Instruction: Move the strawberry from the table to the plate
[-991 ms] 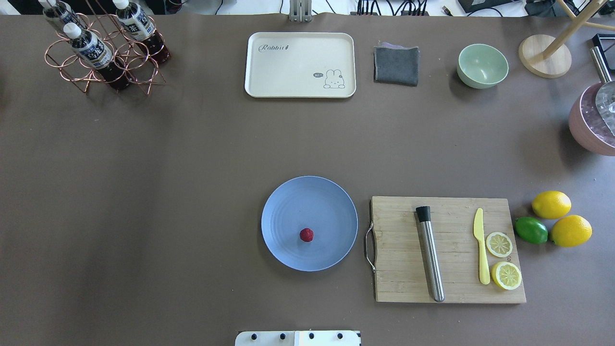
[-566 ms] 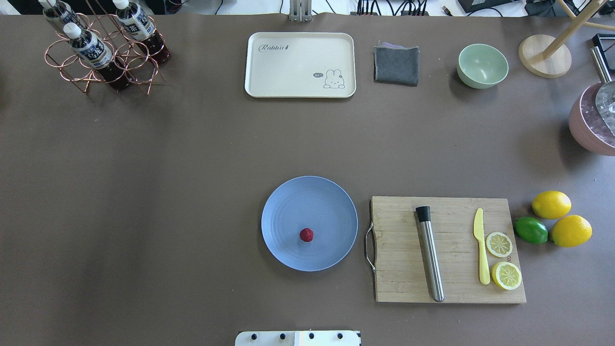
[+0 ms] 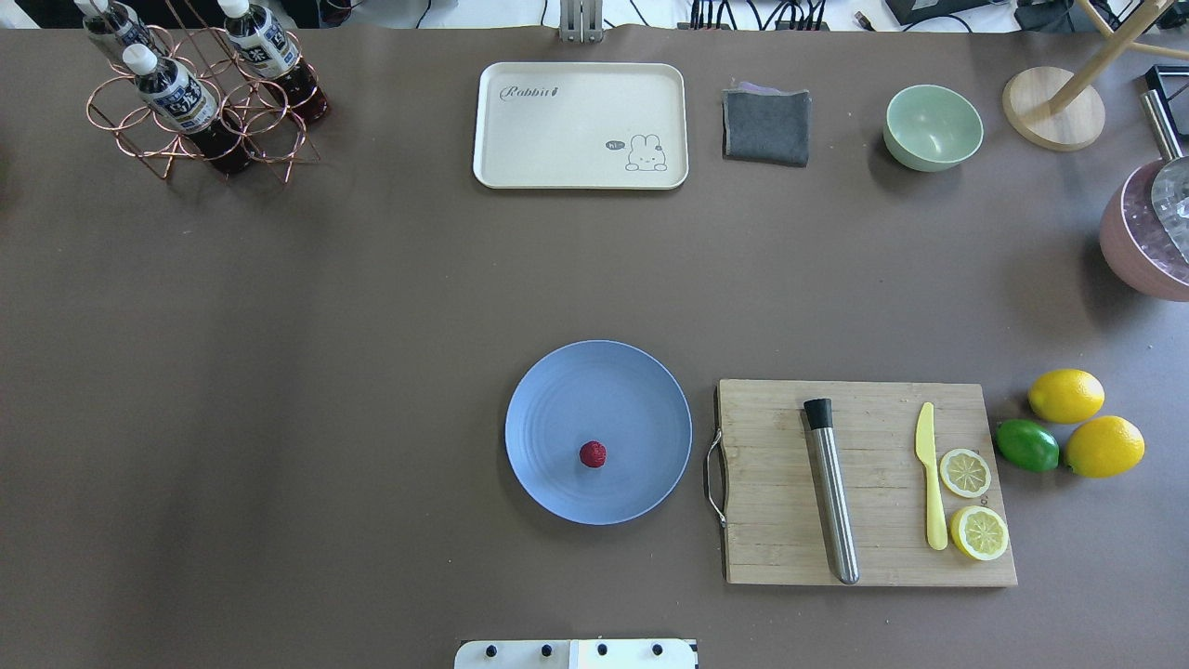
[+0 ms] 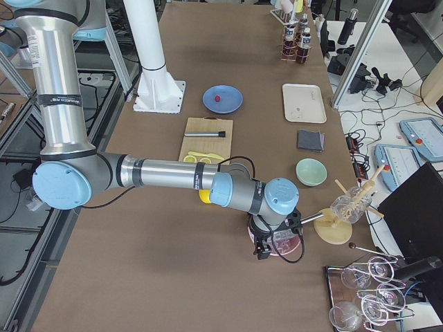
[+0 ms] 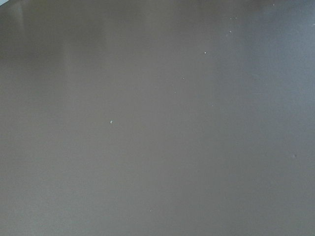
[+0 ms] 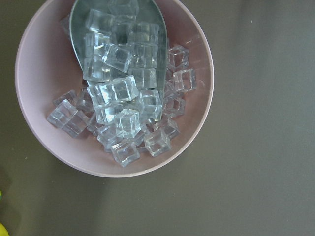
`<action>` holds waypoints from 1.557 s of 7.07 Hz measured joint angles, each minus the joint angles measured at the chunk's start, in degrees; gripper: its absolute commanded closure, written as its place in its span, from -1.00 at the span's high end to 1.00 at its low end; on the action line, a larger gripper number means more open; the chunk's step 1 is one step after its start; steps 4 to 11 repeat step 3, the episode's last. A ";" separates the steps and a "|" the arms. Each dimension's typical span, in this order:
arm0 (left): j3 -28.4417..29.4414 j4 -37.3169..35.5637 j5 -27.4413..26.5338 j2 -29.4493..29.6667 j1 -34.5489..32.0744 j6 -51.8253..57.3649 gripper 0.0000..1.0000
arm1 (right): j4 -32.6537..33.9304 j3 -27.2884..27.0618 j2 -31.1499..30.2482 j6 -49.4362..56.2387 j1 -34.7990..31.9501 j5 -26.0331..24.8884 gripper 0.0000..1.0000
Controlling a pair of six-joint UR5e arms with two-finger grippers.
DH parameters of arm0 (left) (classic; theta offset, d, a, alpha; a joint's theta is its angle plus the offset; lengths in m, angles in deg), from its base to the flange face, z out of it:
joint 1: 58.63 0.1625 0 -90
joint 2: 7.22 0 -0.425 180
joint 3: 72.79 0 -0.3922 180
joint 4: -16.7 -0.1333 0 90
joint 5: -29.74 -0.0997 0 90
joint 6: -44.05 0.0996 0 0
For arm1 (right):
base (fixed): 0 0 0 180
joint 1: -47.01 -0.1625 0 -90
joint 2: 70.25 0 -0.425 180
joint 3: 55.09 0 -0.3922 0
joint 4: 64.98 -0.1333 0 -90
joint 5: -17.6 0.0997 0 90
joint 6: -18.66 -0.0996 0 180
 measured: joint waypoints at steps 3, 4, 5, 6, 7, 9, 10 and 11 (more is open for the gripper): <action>0.26 0.00 -0.09 -0.23 -0.05 0.00 0.95 | -0.10 -0.75 0.13 -0.29 0.58 -0.67 1.00; 0.26 0.00 -0.09 -0.23 -0.05 0.00 0.95 | -0.10 -0.75 0.13 -0.29 0.58 -0.67 1.00; 0.26 0.00 -0.09 -0.23 -0.05 0.00 0.95 | -0.10 -0.75 0.13 -0.29 0.58 -0.67 1.00; 0.26 0.00 -0.09 -0.23 -0.05 0.00 0.95 | -0.10 -0.75 0.13 -0.29 0.58 -0.67 1.00; 0.26 0.00 -0.09 -0.23 -0.05 0.00 0.95 | -0.10 -0.75 0.13 -0.29 0.58 -0.67 1.00; 0.26 0.00 -0.09 -0.23 -0.05 0.00 0.95 | -0.10 -0.75 0.13 -0.29 0.58 -0.67 1.00; 0.26 0.00 -0.09 -0.23 -0.05 0.00 0.95 | -0.10 -0.75 0.13 -0.29 0.58 -0.67 1.00; 0.26 0.00 -0.09 -0.23 -0.05 0.00 0.95 | -0.10 -0.75 0.13 -0.29 0.58 -0.67 1.00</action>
